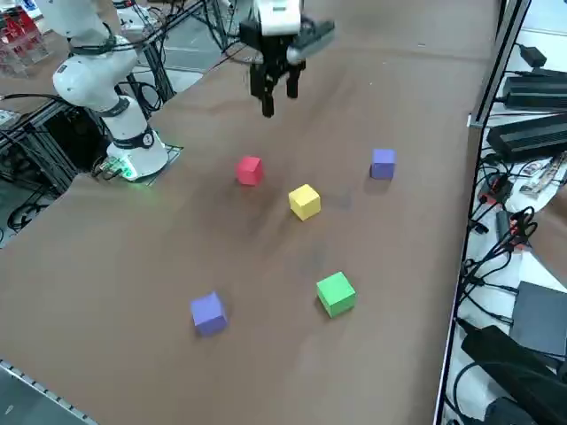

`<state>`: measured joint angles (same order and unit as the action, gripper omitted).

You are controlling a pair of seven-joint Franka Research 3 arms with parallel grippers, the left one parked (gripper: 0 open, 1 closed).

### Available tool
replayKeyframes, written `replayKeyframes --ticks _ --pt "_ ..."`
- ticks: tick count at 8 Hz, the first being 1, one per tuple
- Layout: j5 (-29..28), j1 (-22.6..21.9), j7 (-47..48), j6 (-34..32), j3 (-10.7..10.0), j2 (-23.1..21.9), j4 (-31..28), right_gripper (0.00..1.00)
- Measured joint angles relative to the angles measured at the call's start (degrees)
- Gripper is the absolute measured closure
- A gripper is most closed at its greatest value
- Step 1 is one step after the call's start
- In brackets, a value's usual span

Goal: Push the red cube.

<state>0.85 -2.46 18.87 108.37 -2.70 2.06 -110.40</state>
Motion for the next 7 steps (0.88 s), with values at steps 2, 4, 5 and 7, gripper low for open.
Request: replayKeyframes --ticks 2,4,5,7 --pt "0.0 0.0 9.2 8.7 0.0 -0.2 -8.3 0.01" --pt "-0.1 -0.1 21.6 15.1 0.0 -0.1 -14.2 0.04" --pt "-0.1 -0.7 28.1 16.9 0.0 0.3 -16.1 0.04" --pt "-0.2 -2.4 40.4 18.1 0.2 1.5 -17.5 0.08"
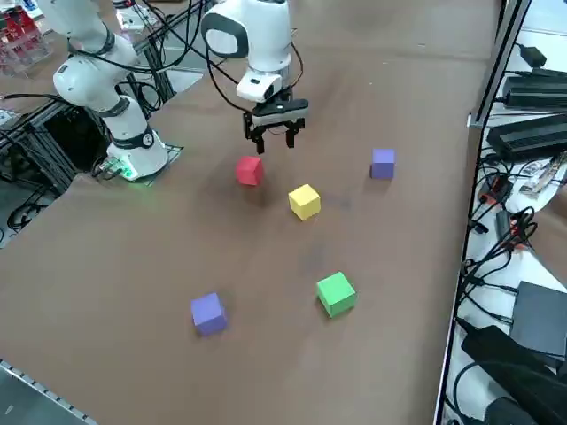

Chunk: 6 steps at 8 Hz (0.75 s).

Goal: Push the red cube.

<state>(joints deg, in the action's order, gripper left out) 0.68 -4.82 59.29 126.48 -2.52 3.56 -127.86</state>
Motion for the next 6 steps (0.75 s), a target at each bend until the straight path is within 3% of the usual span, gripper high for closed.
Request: replayKeyframes --ticks 1,5,6 --pt "0.0 -0.7 5.5 0.2 0.0 0.3 -0.4 0.19" --pt "-3.1 -3.8 17.4 1.5 0.1 0.9 -3.9 0.34" --pt "-4.3 -4.3 19.4 3.9 0.1 1.1 -5.4 0.34"
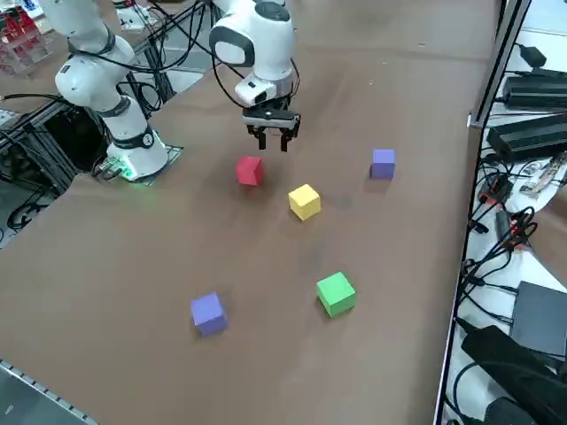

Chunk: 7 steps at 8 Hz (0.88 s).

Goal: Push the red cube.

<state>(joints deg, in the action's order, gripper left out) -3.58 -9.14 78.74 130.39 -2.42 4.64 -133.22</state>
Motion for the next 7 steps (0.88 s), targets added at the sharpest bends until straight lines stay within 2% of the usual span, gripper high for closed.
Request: replayKeyframes --ticks 3,5,7 --pt "-0.7 -1.9 6.9 3.2 0.0 0.2 -4.6 0.36" --pt "-0.7 -4.7 12.1 4.6 0.1 0.2 -6.5 0.38" --pt "-0.7 -7.5 13.4 10.0 0.1 0.1 -11.1 0.39"
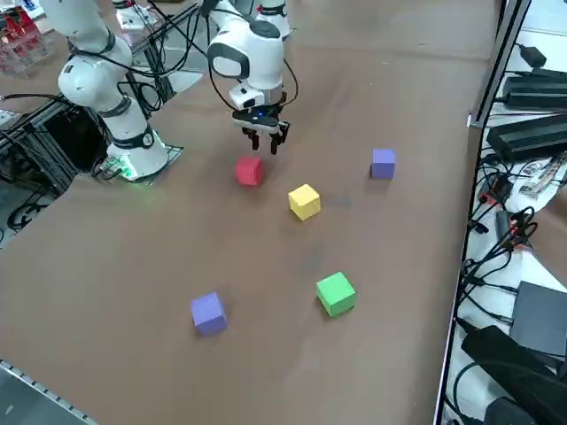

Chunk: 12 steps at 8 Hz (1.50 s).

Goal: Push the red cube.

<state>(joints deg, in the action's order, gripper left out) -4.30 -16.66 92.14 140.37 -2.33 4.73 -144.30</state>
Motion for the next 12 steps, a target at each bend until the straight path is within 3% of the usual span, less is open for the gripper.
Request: replayKeyframes --ticks 5,12 --pt "0.0 -0.8 0.3 8.7 -0.2 -0.1 -7.3 0.44" --pt "0.0 1.1 0.4 13.3 -0.9 1.4 -8.6 0.48"
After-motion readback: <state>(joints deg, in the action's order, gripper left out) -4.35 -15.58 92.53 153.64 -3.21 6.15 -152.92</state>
